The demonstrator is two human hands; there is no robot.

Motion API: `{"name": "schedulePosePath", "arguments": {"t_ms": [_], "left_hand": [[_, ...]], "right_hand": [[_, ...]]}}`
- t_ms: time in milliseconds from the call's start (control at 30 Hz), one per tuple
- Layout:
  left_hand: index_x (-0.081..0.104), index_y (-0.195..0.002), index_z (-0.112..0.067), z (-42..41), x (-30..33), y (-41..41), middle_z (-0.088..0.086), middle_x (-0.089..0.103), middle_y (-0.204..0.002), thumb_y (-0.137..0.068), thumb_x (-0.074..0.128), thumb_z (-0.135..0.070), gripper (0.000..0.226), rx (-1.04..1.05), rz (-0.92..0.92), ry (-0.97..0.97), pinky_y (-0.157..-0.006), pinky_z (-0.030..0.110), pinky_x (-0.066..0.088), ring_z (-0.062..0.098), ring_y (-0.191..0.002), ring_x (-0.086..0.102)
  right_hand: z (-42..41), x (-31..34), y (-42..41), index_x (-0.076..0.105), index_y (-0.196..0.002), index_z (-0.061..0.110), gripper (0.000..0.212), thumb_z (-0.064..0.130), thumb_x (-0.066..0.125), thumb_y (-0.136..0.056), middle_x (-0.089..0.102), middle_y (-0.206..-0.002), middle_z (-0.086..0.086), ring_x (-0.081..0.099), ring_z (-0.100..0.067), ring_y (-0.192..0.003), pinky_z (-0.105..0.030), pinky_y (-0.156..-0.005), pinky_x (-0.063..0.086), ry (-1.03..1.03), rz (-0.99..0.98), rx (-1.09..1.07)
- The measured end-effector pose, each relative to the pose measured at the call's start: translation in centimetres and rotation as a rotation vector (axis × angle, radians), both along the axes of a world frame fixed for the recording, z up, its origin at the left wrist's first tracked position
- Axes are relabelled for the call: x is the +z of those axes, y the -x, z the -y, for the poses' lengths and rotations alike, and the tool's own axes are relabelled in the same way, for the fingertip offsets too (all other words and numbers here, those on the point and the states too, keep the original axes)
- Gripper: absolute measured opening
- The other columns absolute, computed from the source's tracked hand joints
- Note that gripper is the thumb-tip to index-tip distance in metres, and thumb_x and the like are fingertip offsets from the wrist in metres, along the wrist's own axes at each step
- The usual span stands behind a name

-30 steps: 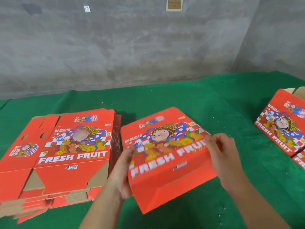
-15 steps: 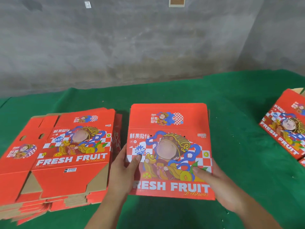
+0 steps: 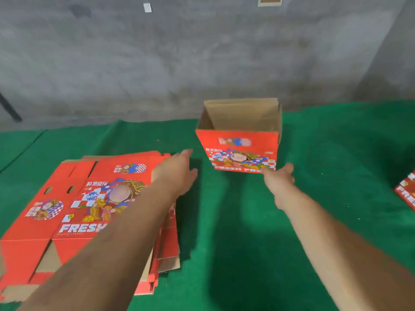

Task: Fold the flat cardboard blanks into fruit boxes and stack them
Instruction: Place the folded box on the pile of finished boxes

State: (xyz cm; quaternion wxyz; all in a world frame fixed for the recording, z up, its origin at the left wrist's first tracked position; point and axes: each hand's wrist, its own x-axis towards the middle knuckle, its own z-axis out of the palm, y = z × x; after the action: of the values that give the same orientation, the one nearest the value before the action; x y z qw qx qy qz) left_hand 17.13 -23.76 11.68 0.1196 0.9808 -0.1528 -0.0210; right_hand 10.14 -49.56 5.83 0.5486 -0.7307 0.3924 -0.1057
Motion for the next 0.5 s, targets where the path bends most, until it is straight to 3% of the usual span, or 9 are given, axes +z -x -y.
{"name": "schedulePosePath", "arguments": {"t_ms": [67,133,200,267,367,433,500], "left_hand": [[0.043,-0.149,-0.027,-0.1,-2.2,1.6,0.005,0.060,-0.139,-0.096,0.058,-0.041,0.057,-0.032,0.067,0.179,-0.102,0.044,0.049,0.030,-0.127,0.058],[0.043,-0.150,-0.028,-1.4,-5.3,2.9,0.005,0.052,-0.148,-0.094,0.060,-0.045,0.061,-0.008,0.060,0.095,-0.112,0.043,0.040,0.030,-0.135,0.050],[0.027,-0.158,-0.033,-3.4,-8.1,3.6,0.011,0.028,-0.165,-0.090,0.062,-0.053,0.080,0.160,-0.053,-0.101,-0.125,0.052,0.019,0.039,-0.150,0.027],[0.001,-0.161,-0.038,-5.6,-10.3,4.5,0.018,-0.003,-0.170,-0.089,0.062,-0.057,0.097,0.336,-0.197,-0.206,-0.122,0.063,0.003,0.051,-0.154,0.002],[-0.015,-0.161,-0.034,-7.3,-12.6,5.7,0.029,-0.017,-0.165,-0.101,0.047,-0.027,0.087,0.353,-0.187,-0.247,-0.124,0.059,0.007,0.055,-0.152,-0.006],[-0.013,-0.162,-0.031,-7.2,-13.0,6.1,0.032,-0.011,-0.165,-0.102,0.035,-0.009,0.080,0.314,-0.125,-0.235,-0.125,0.055,0.016,0.055,-0.152,0.002],[-0.005,-0.163,-0.029,-6.6,-12.7,6.6,0.029,-0.001,-0.165,-0.101,0.033,-0.008,0.076,0.263,-0.086,-0.235,-0.123,0.054,0.022,0.052,-0.151,0.010]], "right_hand": [[-2.6,-2.0,1.1,0.017,-0.159,0.021,0.081,0.024,0.065,-0.093,0.038,-0.158,-0.012,0.045,-0.031,-0.138,-0.038,-0.107,0.036,-0.084,-0.039,0.136],[-5.1,-4.3,2.5,0.011,-0.163,0.024,0.085,0.023,0.063,-0.095,0.030,-0.164,-0.008,0.039,-0.028,-0.144,-0.040,-0.115,0.031,-0.137,-0.150,0.310],[-7.2,-6.4,3.6,0.015,-0.162,0.028,0.080,0.025,0.059,-0.096,0.037,-0.159,-0.008,0.044,-0.029,-0.139,-0.042,-0.118,0.032,-0.220,-0.266,0.417],[-9.1,-7.7,4.5,0.022,-0.160,0.031,0.074,0.027,0.058,-0.095,0.050,-0.142,-0.005,0.053,-0.025,-0.123,-0.040,-0.112,0.038,-0.274,-0.314,0.488],[-11.3,-8.1,5.1,0.031,-0.155,0.034,0.069,0.025,0.058,-0.092,0.052,-0.116,0.002,0.050,-0.019,-0.100,-0.041,-0.107,0.042,-0.287,-0.309,0.583],[-12.4,-7.9,5.2,0.035,-0.153,0.035,0.066,0.025,0.057,-0.091,0.052,-0.116,0.003,0.051,-0.019,-0.100,-0.044,-0.112,0.042,-0.277,-0.286,0.616],[-13.3,-7.3,5.3,0.037,-0.152,0.036,0.061,0.030,0.057,-0.094,0.056,-0.126,0.003,0.057,-0.019,-0.107,-0.045,-0.114,0.044,-0.272,-0.257,0.629]]}}
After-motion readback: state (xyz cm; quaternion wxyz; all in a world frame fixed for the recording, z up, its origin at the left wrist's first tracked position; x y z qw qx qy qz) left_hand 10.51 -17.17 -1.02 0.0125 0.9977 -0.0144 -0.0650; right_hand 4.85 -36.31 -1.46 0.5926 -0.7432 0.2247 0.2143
